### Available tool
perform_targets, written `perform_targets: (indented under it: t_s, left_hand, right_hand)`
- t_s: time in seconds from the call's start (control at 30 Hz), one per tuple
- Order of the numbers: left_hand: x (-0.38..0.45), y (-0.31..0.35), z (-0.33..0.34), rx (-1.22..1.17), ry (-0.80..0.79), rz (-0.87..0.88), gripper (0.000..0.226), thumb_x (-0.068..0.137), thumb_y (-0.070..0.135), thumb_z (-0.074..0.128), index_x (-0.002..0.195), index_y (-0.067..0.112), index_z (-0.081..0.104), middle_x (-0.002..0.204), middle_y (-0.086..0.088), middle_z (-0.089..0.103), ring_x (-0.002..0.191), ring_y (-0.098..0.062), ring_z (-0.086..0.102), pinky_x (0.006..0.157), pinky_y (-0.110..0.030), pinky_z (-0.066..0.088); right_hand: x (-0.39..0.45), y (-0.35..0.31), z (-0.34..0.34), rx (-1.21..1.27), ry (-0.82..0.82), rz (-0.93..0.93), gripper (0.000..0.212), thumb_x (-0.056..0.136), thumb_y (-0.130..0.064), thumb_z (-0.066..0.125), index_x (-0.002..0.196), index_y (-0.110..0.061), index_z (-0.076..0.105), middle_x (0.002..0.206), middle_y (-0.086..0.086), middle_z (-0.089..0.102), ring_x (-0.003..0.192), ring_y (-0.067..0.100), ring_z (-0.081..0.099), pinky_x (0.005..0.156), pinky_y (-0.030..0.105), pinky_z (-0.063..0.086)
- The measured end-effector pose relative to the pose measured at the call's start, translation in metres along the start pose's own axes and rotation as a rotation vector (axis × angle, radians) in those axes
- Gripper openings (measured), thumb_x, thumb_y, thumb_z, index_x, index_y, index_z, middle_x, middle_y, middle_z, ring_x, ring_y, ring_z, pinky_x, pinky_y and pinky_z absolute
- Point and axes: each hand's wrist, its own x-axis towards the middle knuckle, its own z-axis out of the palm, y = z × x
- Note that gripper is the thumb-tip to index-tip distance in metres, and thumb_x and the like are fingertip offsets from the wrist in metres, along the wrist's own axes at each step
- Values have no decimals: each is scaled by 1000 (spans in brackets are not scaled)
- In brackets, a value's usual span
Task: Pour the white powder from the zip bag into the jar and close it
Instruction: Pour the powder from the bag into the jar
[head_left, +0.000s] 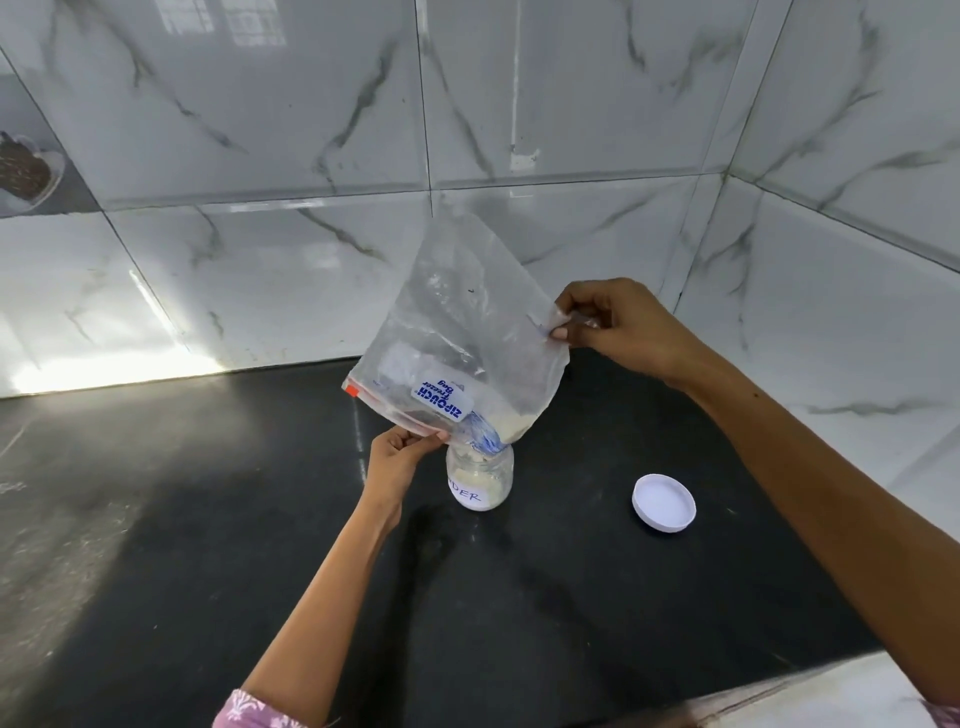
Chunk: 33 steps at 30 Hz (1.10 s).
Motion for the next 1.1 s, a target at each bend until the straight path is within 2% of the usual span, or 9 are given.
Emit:
perform_targets:
  t_s: [0.13,0.3,0.43,0.57,0.67,0.77,0.87,0.93,1.1]
  left_hand:
    - [2,0,-1,-23,-51,-14,27,74,11,76,101,8,72,102,-4,75,96,-14,69,79,-19,52]
    - [11,3,-7,-98,-72,-89,23,73,13,73,96,12,74,103,-3,74,92,-14,63,78,-28,45]
    - [11,7,-7,-115,-112,-78,22,71,28,74,88,15,78,97,-3,75,91,-15,65,76,-23,53]
    - [12,12,-3,-183,-54,-142,54,77,60,55,87,12,78,97,-12,75,92,-21,70,78,-25,55]
    - [14,11,-3,-247,11,-211,89,79,76,26,95,0,70,98,-19,72,96,-24,69,85,-28,53]
    - [15,7,-2,-279,87,-235,85,92,65,14,92,-1,68,90,-16,74,92,-23,70,85,-29,52]
    - [13,8,2,-262,114,-214,58,103,38,27,88,2,69,82,-13,74,84,-21,70,83,-30,56]
    - [14,9,4,-251,121,-201,39,102,17,36,86,5,70,78,-9,75,78,-19,72,76,-27,59]
    - [12,12,5,-272,109,-203,25,93,-2,48,83,1,71,81,-9,76,80,-18,73,72,-24,59]
  right_hand:
    - [-3,-3,-4,-20,-38,-35,4,83,-11,68,86,-12,65,74,-9,64,67,-1,58,69,19,48]
    - [-6,1,-6,-46,-129,9,14,85,-16,66,96,-7,64,94,16,68,87,32,63,86,49,50]
    - [-2,4,-2,-104,-74,97,44,78,-38,71,114,-16,57,104,-2,63,90,13,59,81,32,49]
    - [-1,-2,2,-79,7,-7,22,82,-22,70,85,0,65,75,8,65,68,11,57,68,30,42]
    - [-2,-4,-3,-28,3,-57,15,82,-19,70,70,-12,63,61,-11,56,58,0,49,62,16,36]
    - [-4,-6,-3,-93,-53,-76,11,82,-18,69,73,-16,62,68,-14,60,66,-2,56,66,17,38]
    - [-6,-6,-3,-153,-83,-96,16,84,-18,67,86,-2,65,81,9,68,77,19,62,74,35,47]
    - [-8,-6,-2,-156,-73,-108,16,84,-17,67,90,-2,66,87,11,70,83,24,63,81,39,48]
    - [-9,-3,-7,-146,-16,-81,10,84,-16,67,87,-6,66,80,-2,66,77,3,59,74,18,44]
